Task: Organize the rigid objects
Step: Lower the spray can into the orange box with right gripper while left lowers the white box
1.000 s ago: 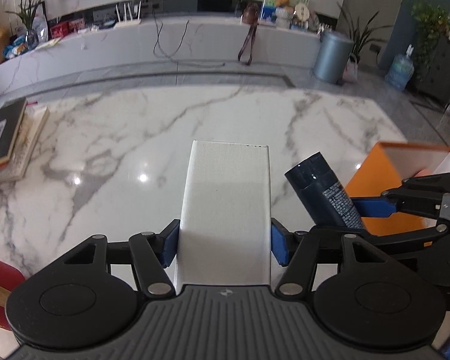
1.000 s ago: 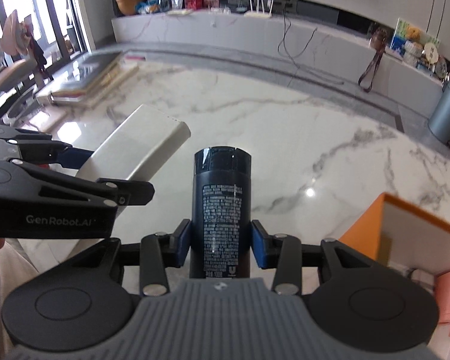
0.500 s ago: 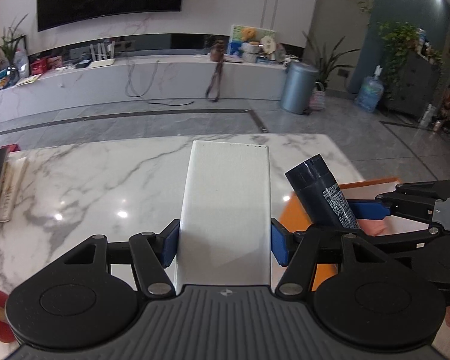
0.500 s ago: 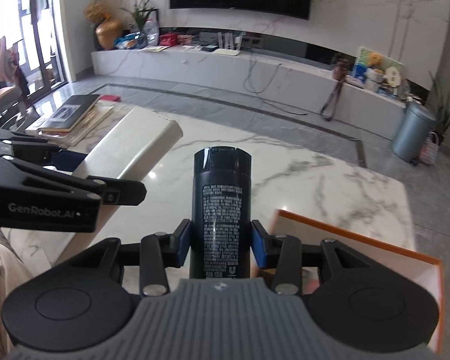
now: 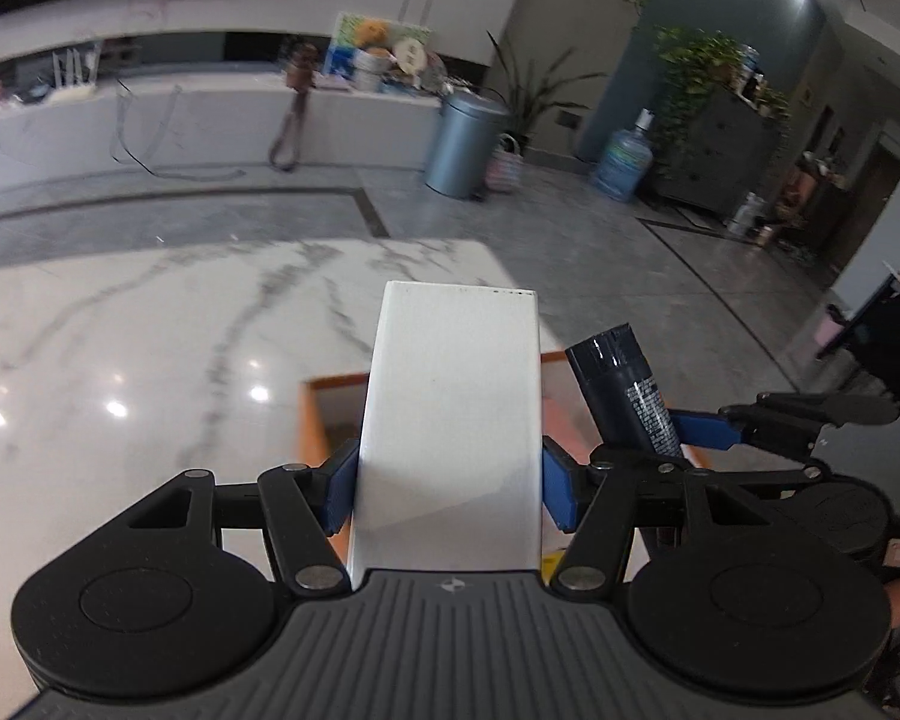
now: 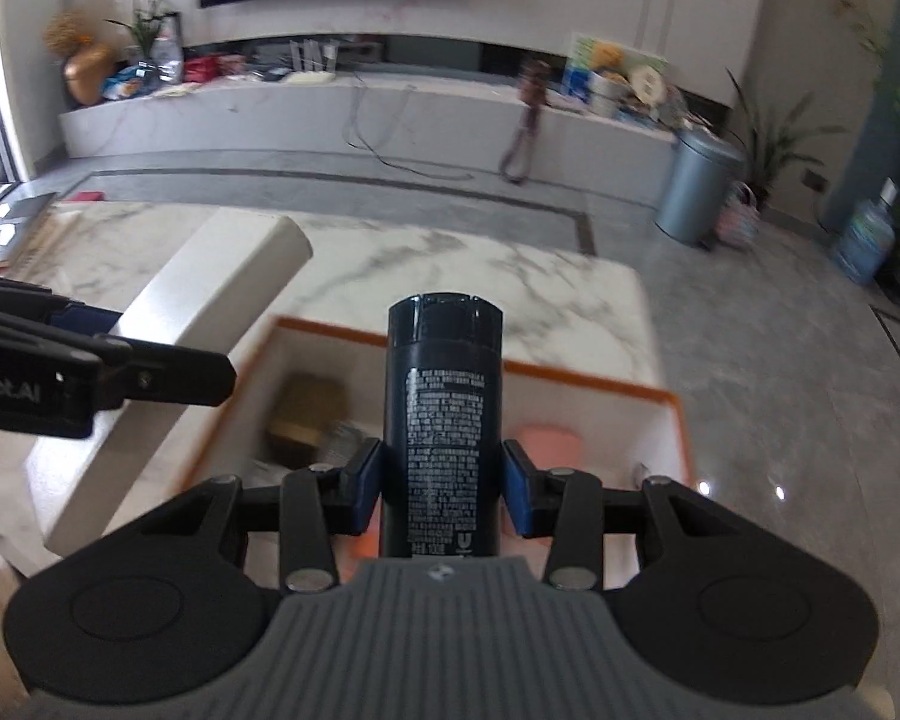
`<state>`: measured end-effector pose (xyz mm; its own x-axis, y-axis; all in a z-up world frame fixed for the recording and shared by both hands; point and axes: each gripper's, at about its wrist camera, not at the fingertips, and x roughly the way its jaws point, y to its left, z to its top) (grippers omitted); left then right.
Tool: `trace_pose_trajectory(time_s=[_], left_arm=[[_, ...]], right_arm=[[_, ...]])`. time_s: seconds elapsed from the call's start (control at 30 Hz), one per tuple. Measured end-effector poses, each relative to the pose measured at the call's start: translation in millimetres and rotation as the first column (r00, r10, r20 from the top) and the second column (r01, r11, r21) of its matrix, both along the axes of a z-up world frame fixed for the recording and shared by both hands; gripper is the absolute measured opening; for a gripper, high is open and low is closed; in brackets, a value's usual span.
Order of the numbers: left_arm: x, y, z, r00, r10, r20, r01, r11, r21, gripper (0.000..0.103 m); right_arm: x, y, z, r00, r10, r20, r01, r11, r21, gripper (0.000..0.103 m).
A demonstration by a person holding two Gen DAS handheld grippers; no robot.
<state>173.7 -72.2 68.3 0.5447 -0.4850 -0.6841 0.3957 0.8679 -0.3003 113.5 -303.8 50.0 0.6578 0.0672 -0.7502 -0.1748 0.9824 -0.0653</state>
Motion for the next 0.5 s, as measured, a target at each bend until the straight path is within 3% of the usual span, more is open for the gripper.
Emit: trace_pose_trajectory(time_s=[0.27,0.5], left_arm=[[25,-52,-37,0.993,-0.056,-0.102,0.052,0.998,-0.034,0.07],[36,-82,-68,0.983,-0.08,-0.168,0.076,0.997,-0.026,0.07]], right_arm=[[14,-44,-41,0.994,-0.076,-0.077,0.075,0.997,-0.009,0.042],[27,-60,-75,0.989,-0.107,-0.106,0.094,0.989,-0.118,0.042]])
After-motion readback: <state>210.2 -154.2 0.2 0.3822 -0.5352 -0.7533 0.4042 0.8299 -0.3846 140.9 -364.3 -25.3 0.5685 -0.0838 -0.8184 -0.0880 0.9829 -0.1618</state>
